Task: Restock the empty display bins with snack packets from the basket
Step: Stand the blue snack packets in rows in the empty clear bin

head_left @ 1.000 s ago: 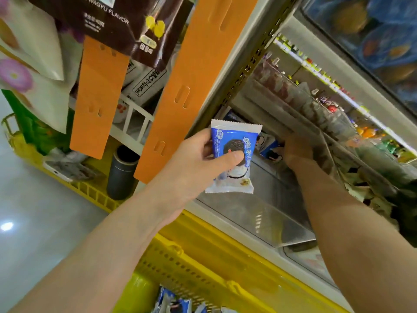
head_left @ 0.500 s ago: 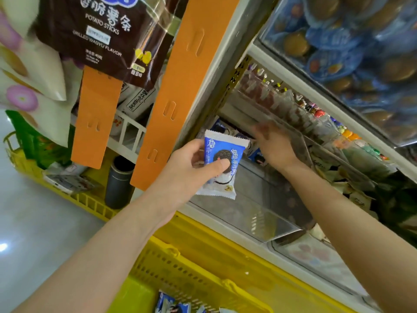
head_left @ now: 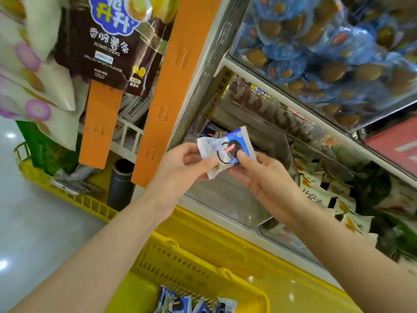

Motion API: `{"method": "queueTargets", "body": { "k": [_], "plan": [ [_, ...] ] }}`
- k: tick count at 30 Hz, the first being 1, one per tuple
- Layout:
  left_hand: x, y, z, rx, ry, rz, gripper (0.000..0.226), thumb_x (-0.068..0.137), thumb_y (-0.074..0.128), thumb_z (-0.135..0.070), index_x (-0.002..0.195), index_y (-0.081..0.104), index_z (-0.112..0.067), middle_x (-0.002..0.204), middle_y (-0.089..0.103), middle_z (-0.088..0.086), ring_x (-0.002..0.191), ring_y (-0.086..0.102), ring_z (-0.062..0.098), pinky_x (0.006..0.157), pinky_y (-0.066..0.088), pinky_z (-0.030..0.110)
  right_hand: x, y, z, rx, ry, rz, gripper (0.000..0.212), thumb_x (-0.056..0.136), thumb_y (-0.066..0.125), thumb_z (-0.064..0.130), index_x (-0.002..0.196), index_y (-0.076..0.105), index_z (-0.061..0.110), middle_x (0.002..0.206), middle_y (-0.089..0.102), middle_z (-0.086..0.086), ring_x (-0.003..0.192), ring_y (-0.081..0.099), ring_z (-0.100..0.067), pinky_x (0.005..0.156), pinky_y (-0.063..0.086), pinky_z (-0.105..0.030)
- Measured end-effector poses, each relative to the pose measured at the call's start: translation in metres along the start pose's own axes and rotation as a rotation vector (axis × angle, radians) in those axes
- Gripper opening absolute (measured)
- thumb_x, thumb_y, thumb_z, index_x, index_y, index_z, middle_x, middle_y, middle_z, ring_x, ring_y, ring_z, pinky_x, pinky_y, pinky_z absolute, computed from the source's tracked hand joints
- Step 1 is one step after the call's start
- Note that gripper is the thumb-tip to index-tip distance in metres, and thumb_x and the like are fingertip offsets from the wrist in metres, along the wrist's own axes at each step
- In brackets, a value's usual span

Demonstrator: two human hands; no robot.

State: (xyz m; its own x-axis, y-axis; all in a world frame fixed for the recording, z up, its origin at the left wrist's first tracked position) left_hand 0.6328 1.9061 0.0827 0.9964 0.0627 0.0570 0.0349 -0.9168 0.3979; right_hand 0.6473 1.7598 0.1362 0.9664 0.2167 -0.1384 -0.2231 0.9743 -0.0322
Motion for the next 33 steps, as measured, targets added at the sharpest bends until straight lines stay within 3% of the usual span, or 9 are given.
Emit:
{"method": "queueTargets", "body": {
  "k": [5,8,11,14,17,20,23,27,33],
  "plan": [
    [-0.001,0.009,0.001,0.117,0.149,-0.029,0.023,0.080,0.070,-0.013,0.097,0.058,-0.025,0.095,0.069,-0.007,0.087,0.066,0.001,0.071,0.053,0.017,-0.002,0.007,-0.010,0.265,0.117,0.089,0.034,0.078,0.064,0.018,0.110,0.062,0.007,0.111,0.070,-0.009,0.101,0.067,-0.017,0.084,0.056,-0.028],
    [-0.001,0.009,-0.001,0.465,0.315,-0.044,0.021,0.085,0.065,-0.021,0.101,0.054,-0.029,0.100,0.063,-0.017,0.093,0.058,-0.006,0.079,0.047,0.010,0.014,-0.002,-0.005,0.251,0.102,0.065,0.036,0.084,0.062,0.019,0.118,0.059,0.008,0.114,0.068,-0.010,0.099,0.068,-0.019,0.081,0.057,-0.031],
    [0.007,0.003,-0.006,0.855,0.460,0.031,0.028,0.092,0.053,-0.027,0.120,0.051,-0.026,0.114,0.054,-0.014,0.107,0.047,-0.002,0.093,0.035,0.017,0.044,-0.023,0.003,-0.011,0.035,-0.108,0.018,0.091,0.056,0.018,0.108,0.061,0.012,0.109,0.069,-0.010,0.085,0.068,-0.016,0.081,0.055,-0.032],
    [0.016,0.000,-0.001,1.136,0.530,0.129,0.029,0.096,0.044,-0.031,0.123,0.052,-0.022,0.117,0.056,-0.008,0.110,0.048,0.007,0.087,0.028,0.017,0.081,-0.044,0.002,-0.413,0.019,-0.296,0.018,0.090,0.061,0.020,0.104,0.064,0.009,0.108,0.069,-0.012,0.085,0.065,-0.017,0.084,0.052,-0.033],
    [0.018,-0.001,0.012,1.328,0.595,0.231,0.041,0.098,0.024,-0.038,0.114,0.058,-0.023,0.106,0.062,-0.008,0.100,0.054,0.008,0.083,0.030,0.017,0.115,-0.049,-0.003,-0.807,-0.044,-0.285,0.036,0.086,0.066,0.022,0.118,0.062,0.005,0.108,0.066,-0.008,0.080,0.061,-0.012,0.061,0.049,-0.015],
    [0.018,-0.004,0.018,1.353,0.596,0.288,0.054,0.093,0.012,-0.041,0.116,0.058,-0.024,0.109,0.062,-0.008,0.102,0.054,0.006,0.094,0.032,0.021,0.144,-0.042,-0.010,-1.066,-0.156,-0.181,0.040,0.087,0.065,0.023,0.123,0.057,0.007,0.111,0.061,-0.007,0.082,0.054,-0.008,0.054,0.041,-0.006],
    [0.021,-0.008,0.018,1.337,0.587,0.310,0.052,0.093,0.014,-0.039,0.118,0.056,-0.023,0.111,0.061,-0.008,0.103,0.053,0.005,0.093,0.030,0.018,0.175,-0.037,-0.019,-1.194,-0.178,-0.145,0.040,0.088,0.064,0.025,0.124,0.054,0.009,0.122,0.058,-0.011,0.096,0.051,-0.013,0.076,0.039,-0.019],
    [0.022,-0.011,0.015,1.325,0.619,0.320,0.043,0.094,0.026,-0.032,0.109,0.064,-0.019,0.101,0.068,-0.003,0.094,0.061,0.010,0.087,0.041,0.023,0.211,-0.034,-0.032,-1.198,-0.188,-0.178,0.038,0.086,0.066,0.021,0.120,0.054,0.009,0.122,0.056,-0.013,0.108,0.053,-0.024,0.092,0.043,-0.033],
    [0.026,-0.013,0.018,1.316,0.621,0.337,0.026,0.097,0.043,-0.024,0.103,0.067,-0.015,0.094,0.069,-0.001,0.086,0.063,0.014,0.082,0.048,0.030,0.244,-0.036,-0.048,-1.175,-0.180,-0.187,0.037,0.085,0.067,0.018,0.120,0.057,0.010,0.120,0.060,-0.010,0.104,0.056,-0.018,0.084,0.043,-0.027]
  ]
}}
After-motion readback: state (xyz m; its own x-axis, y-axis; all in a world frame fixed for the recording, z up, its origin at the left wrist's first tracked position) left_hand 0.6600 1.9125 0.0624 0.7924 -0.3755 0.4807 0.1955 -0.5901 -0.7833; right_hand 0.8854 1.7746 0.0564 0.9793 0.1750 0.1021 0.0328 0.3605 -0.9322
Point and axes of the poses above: each hand's wrist, its own x-axis towards the middle knuckle, its own y-axis out of the palm, z = x × y, the point moved 3 cm from there along x, towards the middle knuckle
